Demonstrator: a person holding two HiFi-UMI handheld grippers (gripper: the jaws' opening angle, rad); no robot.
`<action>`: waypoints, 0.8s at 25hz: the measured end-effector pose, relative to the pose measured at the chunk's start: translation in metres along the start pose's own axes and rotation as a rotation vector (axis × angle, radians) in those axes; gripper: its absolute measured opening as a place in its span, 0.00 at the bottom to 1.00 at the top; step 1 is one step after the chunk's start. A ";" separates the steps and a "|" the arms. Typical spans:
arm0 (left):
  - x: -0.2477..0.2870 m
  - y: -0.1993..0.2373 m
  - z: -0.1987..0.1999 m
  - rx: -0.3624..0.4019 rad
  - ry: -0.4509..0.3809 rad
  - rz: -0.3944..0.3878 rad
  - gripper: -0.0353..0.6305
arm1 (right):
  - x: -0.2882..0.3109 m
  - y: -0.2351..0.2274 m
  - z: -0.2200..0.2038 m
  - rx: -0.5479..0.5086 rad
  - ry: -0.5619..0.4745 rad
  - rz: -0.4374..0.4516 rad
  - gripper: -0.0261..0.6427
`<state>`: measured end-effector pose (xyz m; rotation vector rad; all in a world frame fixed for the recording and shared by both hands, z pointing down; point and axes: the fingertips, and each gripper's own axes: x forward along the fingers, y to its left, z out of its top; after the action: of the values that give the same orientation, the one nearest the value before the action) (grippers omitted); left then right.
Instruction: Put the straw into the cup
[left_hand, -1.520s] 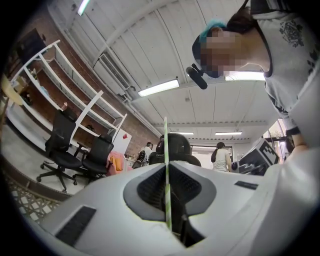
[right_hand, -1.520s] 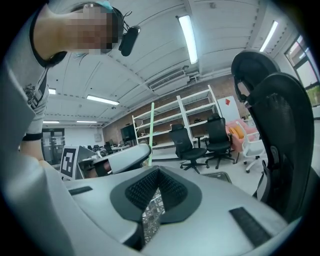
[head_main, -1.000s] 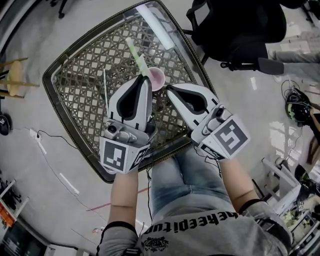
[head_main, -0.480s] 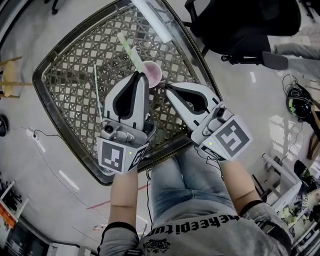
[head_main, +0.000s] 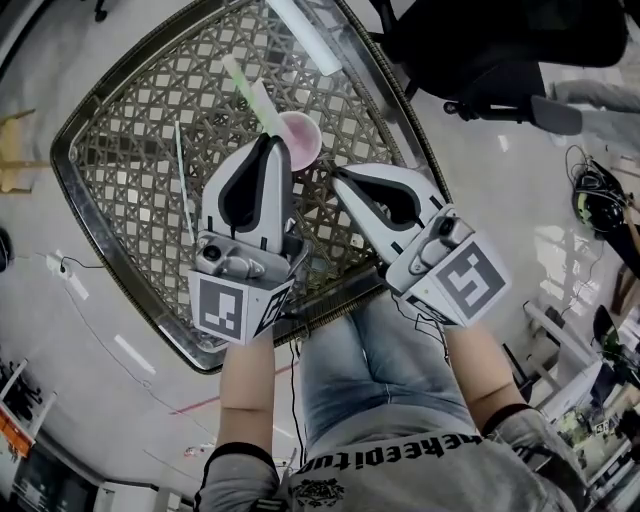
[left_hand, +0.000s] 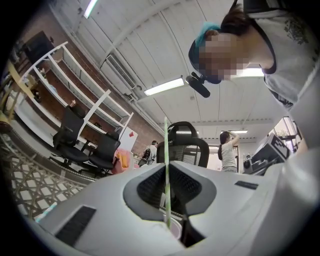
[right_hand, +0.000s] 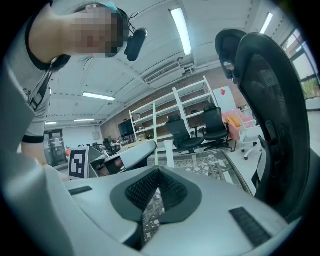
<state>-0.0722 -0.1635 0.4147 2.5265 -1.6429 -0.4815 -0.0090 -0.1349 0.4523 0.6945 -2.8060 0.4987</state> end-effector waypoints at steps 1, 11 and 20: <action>0.000 0.001 -0.002 0.001 0.001 0.002 0.13 | 0.000 -0.001 0.000 0.001 -0.005 -0.003 0.06; -0.001 0.005 -0.014 0.015 0.022 0.018 0.13 | 0.004 -0.005 -0.001 0.004 -0.022 -0.013 0.06; -0.005 0.012 -0.021 0.007 0.041 0.036 0.14 | 0.006 -0.007 -0.003 0.010 -0.018 -0.015 0.06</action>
<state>-0.0778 -0.1660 0.4382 2.4895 -1.6759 -0.4182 -0.0104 -0.1417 0.4588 0.7253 -2.8150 0.5067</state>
